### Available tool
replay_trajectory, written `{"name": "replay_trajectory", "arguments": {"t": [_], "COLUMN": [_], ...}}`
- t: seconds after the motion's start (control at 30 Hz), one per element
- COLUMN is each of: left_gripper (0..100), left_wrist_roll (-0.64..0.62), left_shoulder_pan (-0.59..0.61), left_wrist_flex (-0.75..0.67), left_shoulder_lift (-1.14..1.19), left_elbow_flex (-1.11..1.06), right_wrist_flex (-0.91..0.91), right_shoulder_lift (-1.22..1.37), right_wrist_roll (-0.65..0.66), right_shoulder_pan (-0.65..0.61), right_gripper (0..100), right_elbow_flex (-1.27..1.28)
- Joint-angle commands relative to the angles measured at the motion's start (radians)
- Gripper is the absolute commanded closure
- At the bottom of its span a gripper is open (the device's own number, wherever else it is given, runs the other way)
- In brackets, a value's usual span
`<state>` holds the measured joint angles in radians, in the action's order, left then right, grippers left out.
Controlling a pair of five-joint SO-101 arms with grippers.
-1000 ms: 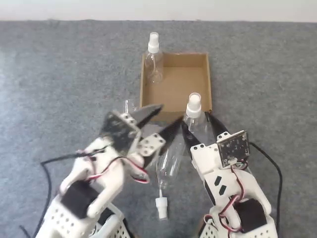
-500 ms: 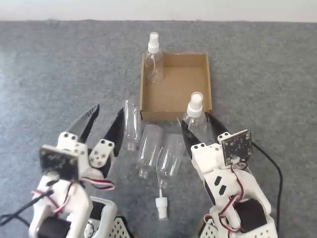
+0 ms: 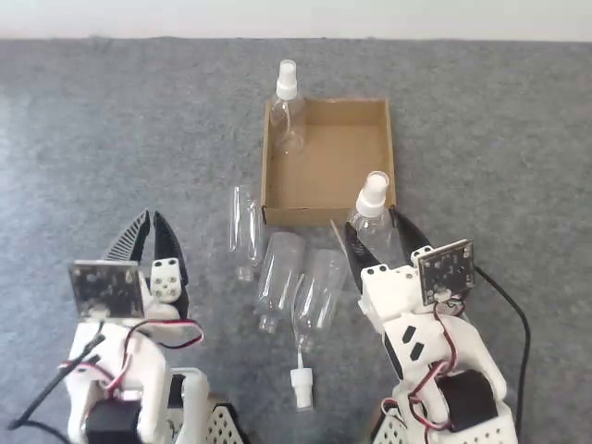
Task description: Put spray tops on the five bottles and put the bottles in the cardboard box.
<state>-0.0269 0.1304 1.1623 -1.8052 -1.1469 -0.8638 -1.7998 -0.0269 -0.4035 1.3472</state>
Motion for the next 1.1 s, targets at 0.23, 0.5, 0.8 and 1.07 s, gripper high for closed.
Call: {"name": "replay_trajectory", "arguments": {"t": [0.23, 0.5, 0.8, 1.07], "left_gripper": [97, 97, 97, 97], "left_wrist_roll": [0.041, 0.107, 0.129, 0.161], "left_shoulder_pan": [0.226, 0.261, 0.261, 0.140], "left_wrist_flex": [0.008, -0.021, -0.124, -0.126], "left_shoulder_lift": [-0.018, -0.018, -0.018, -0.018], "left_elbow_flex": [-0.116, -0.263, -0.429, -0.503], "right_wrist_flex": [0.028, 0.097, 0.139, 0.186], "right_shoulder_lift": [-0.018, -0.016, -0.016, -0.016], "right_wrist_roll": [-0.003, 0.029, 0.173, 0.084], "right_shoulder_pan": [0.002, 0.002, 0.008, 0.004], "right_gripper": [98.8, 98.9, 98.9, 98.7], "right_elbow_flex": [-0.008, 0.040, 0.075, 0.080]}}
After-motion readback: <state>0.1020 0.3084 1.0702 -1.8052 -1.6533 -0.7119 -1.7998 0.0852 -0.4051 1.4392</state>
